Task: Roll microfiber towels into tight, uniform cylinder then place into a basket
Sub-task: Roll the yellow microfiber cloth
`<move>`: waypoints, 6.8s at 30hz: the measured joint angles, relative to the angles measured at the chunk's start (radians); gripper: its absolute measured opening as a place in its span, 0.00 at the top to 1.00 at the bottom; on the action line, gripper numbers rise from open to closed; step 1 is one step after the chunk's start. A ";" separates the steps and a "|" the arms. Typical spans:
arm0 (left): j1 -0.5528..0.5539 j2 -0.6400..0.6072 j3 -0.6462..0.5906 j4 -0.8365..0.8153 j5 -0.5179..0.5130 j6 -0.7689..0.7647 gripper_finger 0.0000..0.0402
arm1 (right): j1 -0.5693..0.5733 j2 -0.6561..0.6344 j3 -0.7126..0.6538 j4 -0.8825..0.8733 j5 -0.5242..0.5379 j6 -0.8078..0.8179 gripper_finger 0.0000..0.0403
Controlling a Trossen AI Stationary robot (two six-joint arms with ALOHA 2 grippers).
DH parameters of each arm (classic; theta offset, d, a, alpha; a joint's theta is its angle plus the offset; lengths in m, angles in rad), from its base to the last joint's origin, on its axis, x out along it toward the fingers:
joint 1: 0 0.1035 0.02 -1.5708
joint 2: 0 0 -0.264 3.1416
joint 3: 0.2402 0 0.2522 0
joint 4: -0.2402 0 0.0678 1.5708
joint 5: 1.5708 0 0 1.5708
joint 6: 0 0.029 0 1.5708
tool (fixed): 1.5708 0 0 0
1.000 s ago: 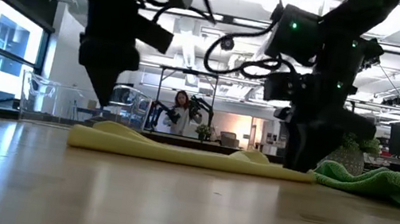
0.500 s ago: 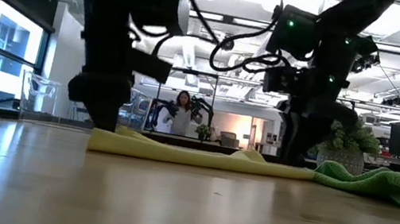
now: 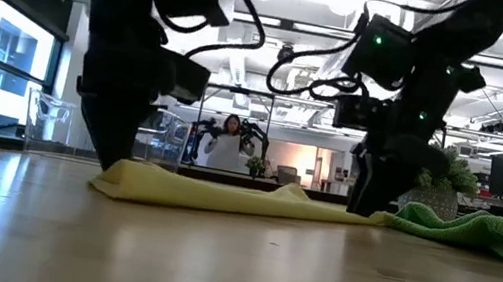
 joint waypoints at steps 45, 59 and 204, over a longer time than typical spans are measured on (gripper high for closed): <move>-0.088 0.031 0.030 0.148 -0.190 0.154 0.75 | -0.102 0.217 0.055 0.483 0.070 -0.006 0.68; -0.080 0.028 0.098 0.099 -0.235 0.263 0.75 | -0.061 0.058 0.066 0.292 0.043 0.202 0.68; -0.015 -0.024 -0.161 0.996 -0.125 0.545 0.75 | 0.136 -0.090 0.034 0.009 0.093 -0.140 0.68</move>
